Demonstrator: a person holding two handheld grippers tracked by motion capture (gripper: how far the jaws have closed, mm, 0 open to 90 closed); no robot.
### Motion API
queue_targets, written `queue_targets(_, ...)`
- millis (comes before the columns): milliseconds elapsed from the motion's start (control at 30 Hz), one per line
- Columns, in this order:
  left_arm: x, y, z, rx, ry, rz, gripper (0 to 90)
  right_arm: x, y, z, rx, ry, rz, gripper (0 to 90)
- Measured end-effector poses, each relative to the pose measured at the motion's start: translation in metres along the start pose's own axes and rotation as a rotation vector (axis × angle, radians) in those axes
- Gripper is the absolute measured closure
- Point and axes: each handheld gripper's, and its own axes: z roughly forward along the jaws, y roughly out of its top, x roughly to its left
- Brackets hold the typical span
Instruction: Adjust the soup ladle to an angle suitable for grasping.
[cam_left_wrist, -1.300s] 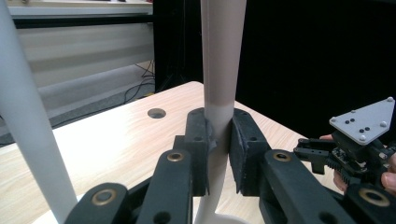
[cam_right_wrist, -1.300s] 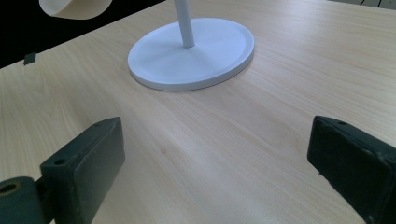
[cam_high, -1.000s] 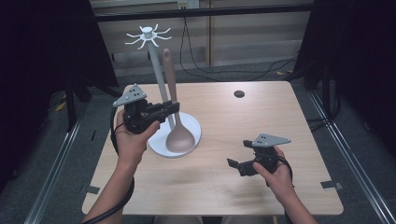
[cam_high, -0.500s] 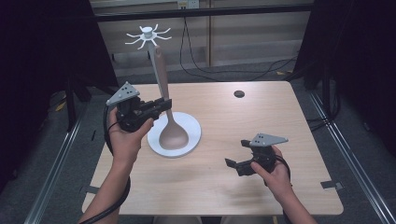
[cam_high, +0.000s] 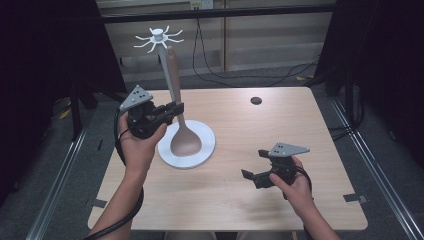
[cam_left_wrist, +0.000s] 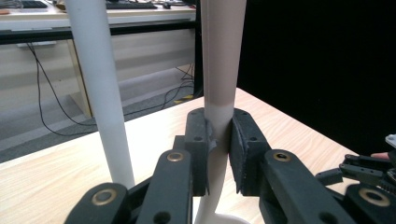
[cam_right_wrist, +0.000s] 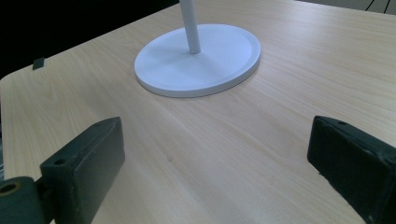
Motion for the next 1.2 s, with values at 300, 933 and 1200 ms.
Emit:
queue_targets(300,0.000,-0.001,0.003,0.003,0.023,-0.001,78.7,0.000,0.001,0.000,-0.003,0.003,-0.002,3.7)
queue_targets(933,0.006,-0.002,0.011,-0.008,0.045,-0.009,78.5,0.000,0.000,0.000,-0.004,0.006,0.002,3.7)
queue_targets(1200,0.009,-0.006,0.012,-0.035,0.029,-0.002,78.1,0.000,0.002,0.000,-0.006,0.006,0.000,3.7)
